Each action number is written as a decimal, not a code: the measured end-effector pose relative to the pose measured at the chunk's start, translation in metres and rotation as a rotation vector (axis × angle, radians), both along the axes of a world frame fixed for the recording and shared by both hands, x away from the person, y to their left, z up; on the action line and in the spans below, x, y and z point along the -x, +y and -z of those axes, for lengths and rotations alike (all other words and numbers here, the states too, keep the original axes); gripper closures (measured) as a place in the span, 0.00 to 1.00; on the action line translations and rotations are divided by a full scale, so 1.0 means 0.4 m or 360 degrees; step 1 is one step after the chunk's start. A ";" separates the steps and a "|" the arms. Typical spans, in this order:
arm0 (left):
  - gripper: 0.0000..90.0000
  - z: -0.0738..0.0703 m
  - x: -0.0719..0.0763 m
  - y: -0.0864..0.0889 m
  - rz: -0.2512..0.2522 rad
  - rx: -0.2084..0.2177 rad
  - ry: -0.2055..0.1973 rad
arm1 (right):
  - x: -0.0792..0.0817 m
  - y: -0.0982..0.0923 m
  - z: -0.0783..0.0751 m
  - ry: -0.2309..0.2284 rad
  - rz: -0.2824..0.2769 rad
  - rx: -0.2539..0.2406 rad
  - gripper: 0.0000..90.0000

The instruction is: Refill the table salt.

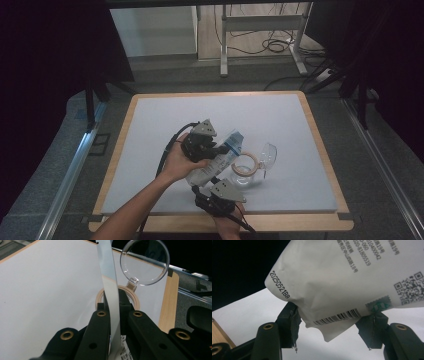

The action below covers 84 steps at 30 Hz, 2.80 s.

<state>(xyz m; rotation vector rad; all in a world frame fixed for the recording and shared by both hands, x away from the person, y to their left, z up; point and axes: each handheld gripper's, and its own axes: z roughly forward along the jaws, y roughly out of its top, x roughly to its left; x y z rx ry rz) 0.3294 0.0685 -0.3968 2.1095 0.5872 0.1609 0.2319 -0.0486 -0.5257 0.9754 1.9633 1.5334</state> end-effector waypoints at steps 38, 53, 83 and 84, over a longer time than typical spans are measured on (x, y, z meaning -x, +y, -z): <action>1.00 -0.003 -0.009 -0.030 0.0021 -0.0034 0.0023 | -0.008 0.006 -0.011 0.0011 0.0032 -0.0008 0.47; 1.00 -0.014 -0.016 -0.049 0.0063 -0.0095 0.0029 | -0.014 0.011 -0.022 -0.0001 0.0062 -0.0016 0.47; 1.00 -0.033 -0.049 -0.077 0.0138 -0.0181 0.0082 | -0.023 0.029 -0.058 -0.0027 0.0132 0.0009 0.47; 1.00 -0.033 -0.049 -0.077 0.0138 -0.0181 0.0082 | -0.023 0.029 -0.058 -0.0027 0.0132 0.0009 0.47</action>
